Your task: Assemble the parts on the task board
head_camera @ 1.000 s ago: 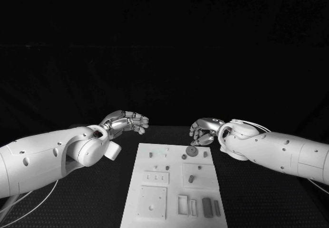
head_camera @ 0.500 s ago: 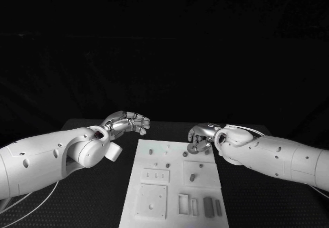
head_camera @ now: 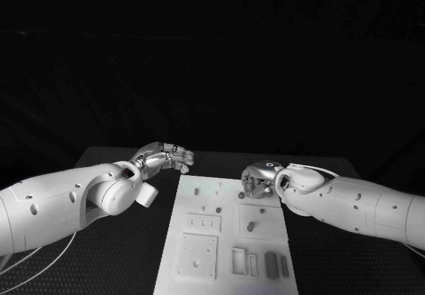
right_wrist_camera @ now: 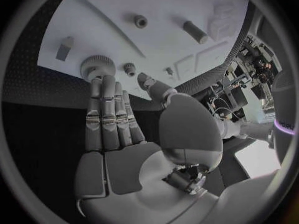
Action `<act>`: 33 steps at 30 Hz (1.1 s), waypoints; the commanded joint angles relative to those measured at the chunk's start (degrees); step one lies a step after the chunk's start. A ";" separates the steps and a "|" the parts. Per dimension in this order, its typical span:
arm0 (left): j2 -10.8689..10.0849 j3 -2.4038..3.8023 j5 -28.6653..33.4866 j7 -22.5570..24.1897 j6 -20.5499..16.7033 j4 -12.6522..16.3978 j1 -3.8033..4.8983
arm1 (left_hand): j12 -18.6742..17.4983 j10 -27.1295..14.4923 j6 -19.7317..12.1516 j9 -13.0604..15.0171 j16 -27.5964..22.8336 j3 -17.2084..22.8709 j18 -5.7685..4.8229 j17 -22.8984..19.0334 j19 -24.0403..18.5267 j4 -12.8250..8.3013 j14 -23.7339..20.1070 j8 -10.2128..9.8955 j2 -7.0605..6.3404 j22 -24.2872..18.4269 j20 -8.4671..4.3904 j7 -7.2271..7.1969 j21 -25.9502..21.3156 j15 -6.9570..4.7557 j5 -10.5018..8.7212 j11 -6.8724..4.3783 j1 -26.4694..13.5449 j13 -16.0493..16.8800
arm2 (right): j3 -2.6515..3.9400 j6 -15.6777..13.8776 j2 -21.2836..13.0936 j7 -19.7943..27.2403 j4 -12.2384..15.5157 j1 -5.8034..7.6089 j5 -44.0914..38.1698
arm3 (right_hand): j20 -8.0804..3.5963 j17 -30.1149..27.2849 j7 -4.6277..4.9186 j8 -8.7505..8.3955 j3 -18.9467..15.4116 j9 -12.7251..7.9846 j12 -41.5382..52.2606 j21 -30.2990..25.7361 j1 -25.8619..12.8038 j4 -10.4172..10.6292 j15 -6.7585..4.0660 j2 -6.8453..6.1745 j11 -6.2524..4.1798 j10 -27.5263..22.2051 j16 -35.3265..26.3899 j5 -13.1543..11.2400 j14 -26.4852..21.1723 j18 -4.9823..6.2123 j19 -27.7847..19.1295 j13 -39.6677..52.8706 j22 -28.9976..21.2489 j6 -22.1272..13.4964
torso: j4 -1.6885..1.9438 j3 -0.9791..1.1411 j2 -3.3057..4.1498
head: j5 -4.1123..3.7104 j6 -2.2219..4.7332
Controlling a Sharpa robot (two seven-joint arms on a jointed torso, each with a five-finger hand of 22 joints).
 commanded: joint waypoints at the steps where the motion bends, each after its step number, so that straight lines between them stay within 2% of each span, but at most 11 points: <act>1: 0.15 0.06 -0.18 0.40 0.58 -0.09 0.08 | -0.35 -0.39 -0.18 0.07 -0.29 0.07 0.14 0.07 -0.44 -0.15 -0.44 -0.38 -0.34 -0.09 0.08 0.10 0.04 0.13 -0.20 0.02 -0.17 -0.07 | 0.02 0.40 0.02 -0.24 0.32 -0.04 -1.30 | -0.04 0.28 0.28 0.32 0.37 0.14 0.12 0.41 0.52 -0.03 0.04 0.16 -0.36 0.11 -0.42 -0.23 0.62 0.79 0.53 -0.01 0.15 0.62 | 0.23 0.29 0.11 | -0.12 -0.30; 8: 0.37 0.05 -0.18 0.29 0.60 -0.68 0.08 | -0.42 -0.44 -0.19 0.09 -0.32 0.07 0.11 0.09 -0.47 -0.13 -0.44 -0.40 -0.36 -0.12 0.05 0.10 0.05 0.14 -0.20 0.05 -0.18 -0.08 | 0.03 0.80 0.00 -0.40 1.33 -0.10 -1.62 | -0.19 1.05 0.76 0.70 0.57 0.29 0.27 0.65 0.43 -0.30 -0.15 0.47 -0.58 0.74 -0.73 -0.21 1.11 0.79 0.82 0.12 0.47 1.77 | 0.14 0.20 0.27 | -0.09 -0.39; 13: 0.48 0.05 -0.17 0.29 0.69 -0.78 0.08 | -0.48 -0.49 -0.21 0.10 -0.35 0.07 0.08 0.10 -0.48 -0.12 -0.45 -0.43 -0.38 -0.14 0.03 0.11 0.06 0.14 -0.20 0.08 -0.20 -0.08 | 0.03 1.07 0.34 -0.74 0.50 -0.19 -1.96 | -0.23 1.31 0.78 0.74 0.62 0.30 0.29 0.72 0.37 -0.39 -0.21 0.67 -0.65 0.93 -0.85 -0.21 1.27 0.79 0.89 0.17 0.57 2.04 | 0.21 0.14 0.36 | -0.27 -0.37; 17: 0.44 0.05 -0.17 0.33 0.73 -0.82 0.08 | -0.51 -0.51 -0.22 0.11 -0.36 0.07 0.07 0.11 -0.49 -0.11 -0.45 -0.45 -0.38 -0.15 0.02 0.11 0.07 0.14 -0.20 0.09 -0.20 -0.09 | 0.03 1.13 0.22 -1.01 0.97 -0.23 -2.09 | -0.23 1.40 0.82 0.73 0.63 0.29 0.28 0.73 0.32 -0.41 -0.23 0.73 -0.66 0.96 -0.90 -0.21 1.30 0.79 0.91 0.18 0.60 2.08 | 0.28 0.12 0.43 | -0.26 -0.50; 22: 0.45 0.05 -0.17 0.29 0.80 -0.84 0.08 | -0.54 -0.52 -0.23 0.12 -0.38 0.08 0.05 0.12 -0.51 -0.11 -0.46 -0.46 -0.38 -0.16 0.00 0.12 0.08 0.14 -0.20 0.10 -0.21 -0.08 | 0.03 0.86 0.75 -1.34 0.32 -0.65 -2.47 | -0.26 1.53 0.88 0.69 0.70 0.26 0.24 0.74 0.35 -0.52 -0.24 0.86 -0.67 0.97 -1.00 -0.19 1.35 0.79 0.92 0.19 0.64 2.13 | 0.19 0.12 0.44 | -0.32 -0.59; 27: 0.44 0.05 -0.17 0.21 0.92 -0.77 0.08 | -0.57 -0.53 -0.23 0.13 -0.40 0.09 0.03 0.13 -0.52 -0.10 -0.46 -0.48 -0.38 -0.18 -0.01 0.12 0.09 0.15 -0.20 0.10 -0.21 -0.08 | 0.03 0.72 1.11 -1.41 -0.61 -1.21 -2.51 | -0.26 1.69 0.94 0.62 0.81 0.22 0.18 0.73 0.36 -0.65 -0.24 0.95 -0.66 0.95 -1.16 -0.15 1.39 0.79 0.90 0.18 0.67 2.17 | 0.34 0.06 0.68 | -0.09 -0.63; 33: 0.44 0.05 -0.17 0.17 0.92 -0.83 0.08 | -0.61 -0.55 -0.26 0.14 -0.43 0.08 0.00 0.14 -0.55 -0.08 -0.47 -0.51 -0.42 -0.20 -0.03 0.13 0.10 0.15 -0.21 0.11 -0.23 -0.08 | 0.04 0.37 1.38 -1.47 -0.79 -1.34 -2.54 | -0.26 1.81 1.00 0.53 0.87 0.17 0.12 0.73 0.31 -0.73 -0.22 0.95 -0.64 0.91 -1.27 -0.15 1.43 0.79 0.90 0.18 0.70 2.15 | 0.48 0.00 1.08 | -0.16 -0.61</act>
